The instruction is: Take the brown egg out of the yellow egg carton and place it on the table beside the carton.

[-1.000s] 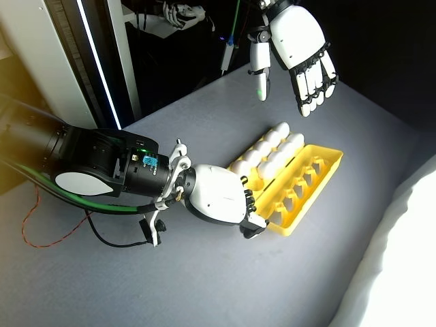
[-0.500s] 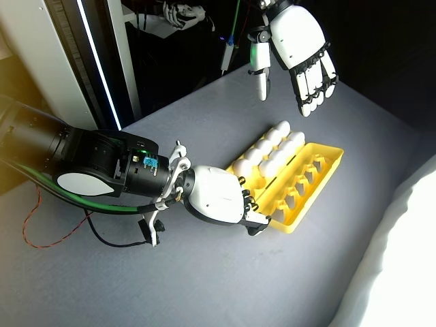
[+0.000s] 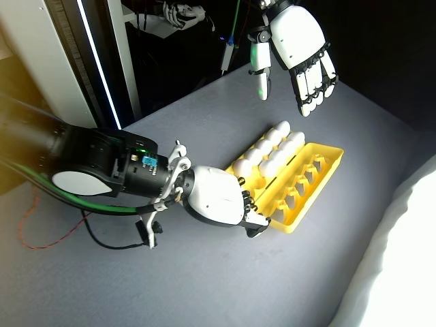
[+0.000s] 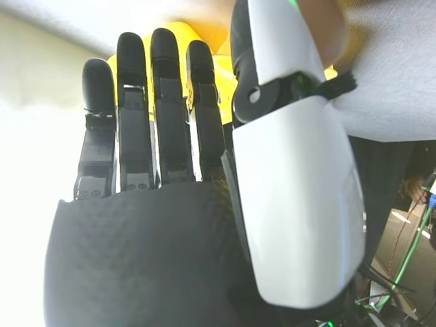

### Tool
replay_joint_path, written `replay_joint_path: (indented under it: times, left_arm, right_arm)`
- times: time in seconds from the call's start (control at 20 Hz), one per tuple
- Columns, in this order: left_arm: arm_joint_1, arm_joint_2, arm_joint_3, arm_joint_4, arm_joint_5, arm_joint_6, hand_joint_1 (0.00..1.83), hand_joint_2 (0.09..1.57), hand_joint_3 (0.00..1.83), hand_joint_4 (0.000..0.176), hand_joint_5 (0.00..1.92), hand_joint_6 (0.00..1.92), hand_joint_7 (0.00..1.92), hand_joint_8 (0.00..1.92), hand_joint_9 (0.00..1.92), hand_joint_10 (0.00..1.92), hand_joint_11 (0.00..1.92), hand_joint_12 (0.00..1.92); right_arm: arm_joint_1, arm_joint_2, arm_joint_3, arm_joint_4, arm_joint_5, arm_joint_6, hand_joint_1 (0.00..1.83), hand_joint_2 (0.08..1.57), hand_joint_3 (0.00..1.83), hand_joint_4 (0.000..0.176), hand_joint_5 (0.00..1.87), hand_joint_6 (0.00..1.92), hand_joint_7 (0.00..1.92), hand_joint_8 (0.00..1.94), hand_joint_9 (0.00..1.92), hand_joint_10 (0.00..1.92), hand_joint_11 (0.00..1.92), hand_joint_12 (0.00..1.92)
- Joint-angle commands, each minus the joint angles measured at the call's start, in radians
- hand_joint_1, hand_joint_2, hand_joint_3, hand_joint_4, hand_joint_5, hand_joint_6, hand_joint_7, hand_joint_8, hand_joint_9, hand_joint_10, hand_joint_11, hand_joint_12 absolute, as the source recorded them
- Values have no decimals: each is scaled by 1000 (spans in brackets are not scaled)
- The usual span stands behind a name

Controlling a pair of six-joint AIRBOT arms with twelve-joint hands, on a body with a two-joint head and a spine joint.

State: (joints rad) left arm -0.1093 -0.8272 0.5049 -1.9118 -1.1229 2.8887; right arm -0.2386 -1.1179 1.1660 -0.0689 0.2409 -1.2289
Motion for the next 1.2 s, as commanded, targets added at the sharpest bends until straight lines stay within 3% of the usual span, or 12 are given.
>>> replay_joint_path:
  times: [0.0,0.3,0.5,0.6,0.65,0.7,0.75,0.8,0.9,1.0,1.1,1.15]
  left_arm:
    - [-14,13,-1,81,-11,2,159,1282,0,0,366,1,413,1,373,0,0,667]
    - [-13,13,-1,82,-11,6,57,1300,3,0,351,2,405,2,364,4,0,656]
    - [-13,13,-1,81,-10,6,109,1284,0,0,390,3,446,4,418,7,0,755]
    - [-14,13,-1,80,-10,6,52,1298,1,0,386,4,437,3,398,4,0,732]
    - [-14,13,-1,80,-9,6,79,1302,2,0,329,2,373,4,329,3,0,593]
    - [-14,13,-1,80,-9,6,143,1281,0,0,372,0,421,0,386,4,14,669]
    - [-14,13,-1,80,-9,6,202,1267,0,0,391,3,442,4,410,8,27,696]
    - [-14,13,-1,80,-9,6,116,1286,4,0,369,4,422,3,386,5,5,688]
    - [-14,13,-1,81,-9,7,146,1285,2,0,375,4,428,3,390,5,0,693]
    - [-13,13,-1,85,-9,8,185,1272,0,0,387,3,440,3,404,4,0,722]
    - [-12,13,0,88,-9,8,89,1291,7,0,335,0,386,0,361,1,0,640]
    - [-11,13,0,89,-9,8,153,1279,2,0,360,0,416,0,392,2,0,699]
  right_arm:
    - [17,26,-11,-9,111,-2,1154,1061,8,0,572,5,633,5,399,487,0,1459]
    - [33,231,-137,-112,168,17,1165,1034,0,0,601,14,647,8,406,559,14,1493]
    - [32,333,-173,-378,271,315,1152,1040,0,0,589,8,645,7,380,604,0,1492]
    - [31,362,-179,-411,272,417,1147,1063,6,0,568,1,617,0,338,628,0,1490]
    - [30,381,-188,-426,268,480,1163,1053,0,0,575,5,622,4,341,639,0,1494]
    - [29,403,-203,-454,268,535,1162,1046,0,0,587,10,635,9,351,645,0,1494]
    - [30,428,-227,-460,268,542,1165,1046,0,0,588,10,637,10,354,645,0,1494]
    - [28,450,-248,-470,268,542,1165,1029,0,0,605,16,659,17,377,635,29,1488]
    - [16,492,-290,-518,269,548,1146,1046,0,0,565,8,621,6,342,618,0,1480]
    - [12,498,-294,-590,268,597,1141,1064,6,0,575,12,624,6,341,625,0,1497]
    - [11,498,-294,-629,268,638,1150,1029,0,0,603,24,658,20,376,645,6,1511]
    - [11,498,-294,-665,269,656,1141,1033,0,0,605,25,666,23,384,648,21,1514]
